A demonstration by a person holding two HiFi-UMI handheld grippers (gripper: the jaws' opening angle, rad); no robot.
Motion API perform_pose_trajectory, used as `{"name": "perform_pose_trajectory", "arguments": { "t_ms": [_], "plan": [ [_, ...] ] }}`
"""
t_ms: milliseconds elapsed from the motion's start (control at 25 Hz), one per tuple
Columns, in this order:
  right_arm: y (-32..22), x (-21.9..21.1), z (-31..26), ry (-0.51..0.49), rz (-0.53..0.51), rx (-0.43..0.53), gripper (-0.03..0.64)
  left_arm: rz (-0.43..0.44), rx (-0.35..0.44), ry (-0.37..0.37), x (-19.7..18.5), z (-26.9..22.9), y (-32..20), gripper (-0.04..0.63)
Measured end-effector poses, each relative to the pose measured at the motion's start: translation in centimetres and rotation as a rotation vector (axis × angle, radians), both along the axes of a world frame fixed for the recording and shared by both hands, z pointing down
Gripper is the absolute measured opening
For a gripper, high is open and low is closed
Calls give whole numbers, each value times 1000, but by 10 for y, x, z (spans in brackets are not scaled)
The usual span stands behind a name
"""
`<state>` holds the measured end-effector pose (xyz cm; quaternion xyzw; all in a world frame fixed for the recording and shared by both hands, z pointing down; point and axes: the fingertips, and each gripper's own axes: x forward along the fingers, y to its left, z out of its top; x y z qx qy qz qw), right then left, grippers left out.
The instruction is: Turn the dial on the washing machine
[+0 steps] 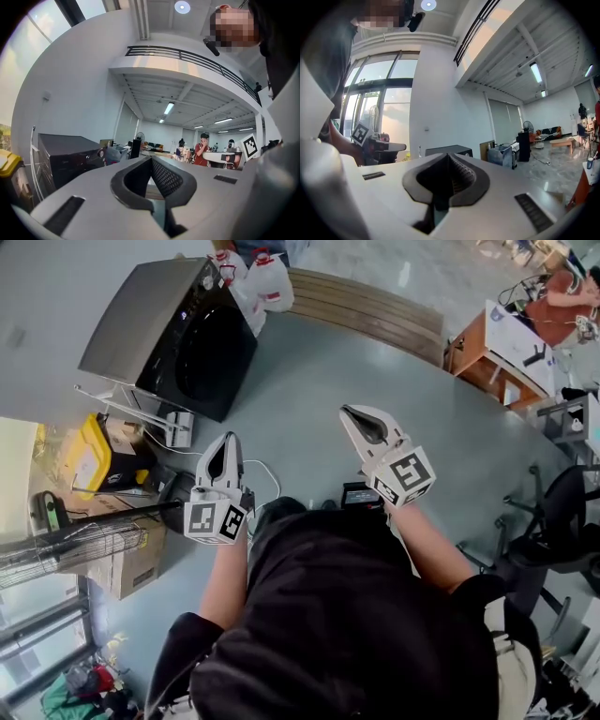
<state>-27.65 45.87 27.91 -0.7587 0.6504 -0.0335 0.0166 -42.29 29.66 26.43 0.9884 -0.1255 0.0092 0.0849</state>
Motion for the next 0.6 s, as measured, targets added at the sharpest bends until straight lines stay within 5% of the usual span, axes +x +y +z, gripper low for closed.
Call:
{"name": "perform_pose_trajectory", "arguments": {
  "t_ms": [280,600],
  "plan": [
    [1,34,15,-64,27,-16,25,6,-35,-42,30,14,-5,14],
    [-50,98,35,-90,40,-63,25,-48,-145,7,81,45,-87,14]
  ]
}}
